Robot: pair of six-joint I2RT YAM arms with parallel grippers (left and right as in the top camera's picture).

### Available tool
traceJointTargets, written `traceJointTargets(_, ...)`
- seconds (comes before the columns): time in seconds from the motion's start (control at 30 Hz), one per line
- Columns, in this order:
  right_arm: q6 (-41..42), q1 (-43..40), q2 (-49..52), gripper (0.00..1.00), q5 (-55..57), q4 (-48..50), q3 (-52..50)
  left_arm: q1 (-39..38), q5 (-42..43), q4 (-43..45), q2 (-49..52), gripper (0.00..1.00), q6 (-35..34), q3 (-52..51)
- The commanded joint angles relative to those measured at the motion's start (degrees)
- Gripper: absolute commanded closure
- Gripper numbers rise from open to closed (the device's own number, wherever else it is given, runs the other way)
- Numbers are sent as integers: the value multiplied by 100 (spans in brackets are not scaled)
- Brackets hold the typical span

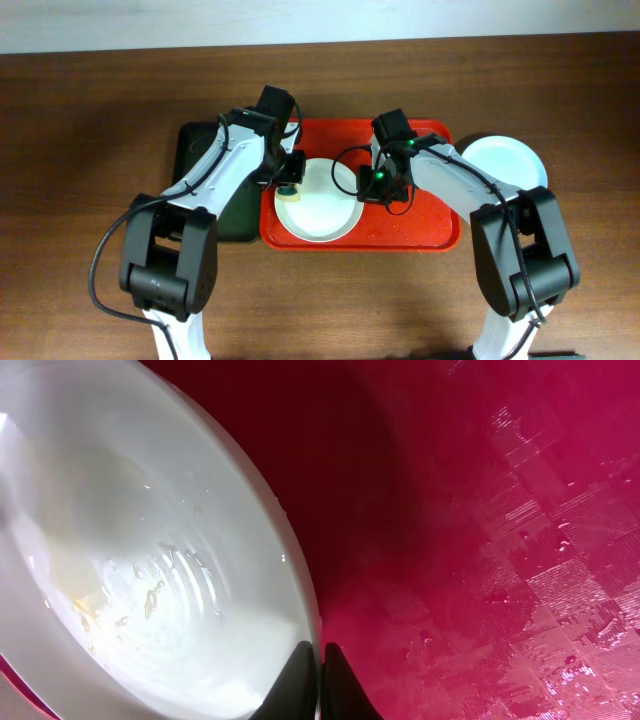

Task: Clean dirty plates on tray and stack at the side
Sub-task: 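Scrub the egg-stained plate with the sponge while the right gripper holds it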

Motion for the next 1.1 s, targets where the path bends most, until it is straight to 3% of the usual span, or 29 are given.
traceJointTargets(0.0,0,17,-107,96,55,0,-72,-142,-44,33,256,100,-118,-46)
traceJointTargets(0.17,0,17,-107,96,55,0,-72,-251,-540,-20,649,100,-702,-46)
traceJointTargets(0.33,0,17,-107,96,55,0,-74,-433,-525,142,1040,100,-831,-46)
traceJointTargets(0.53,0,17,-107,96,55,0,-74,-697,1049,433,1209,100,-195,-28)
traceJointTargets(0.73,0,15,-107,96,55,0,-74,-540,955,459,535,100,-203,323)
traceJointTargets(0.9,0,17,-107,96,52,-4,-74,-509,-289,140,-258,100,-614,323)
traceJointTargets(1.07,0,17,-107,96,52,-4,-72,-514,-450,-179,-256,100,-614,162)
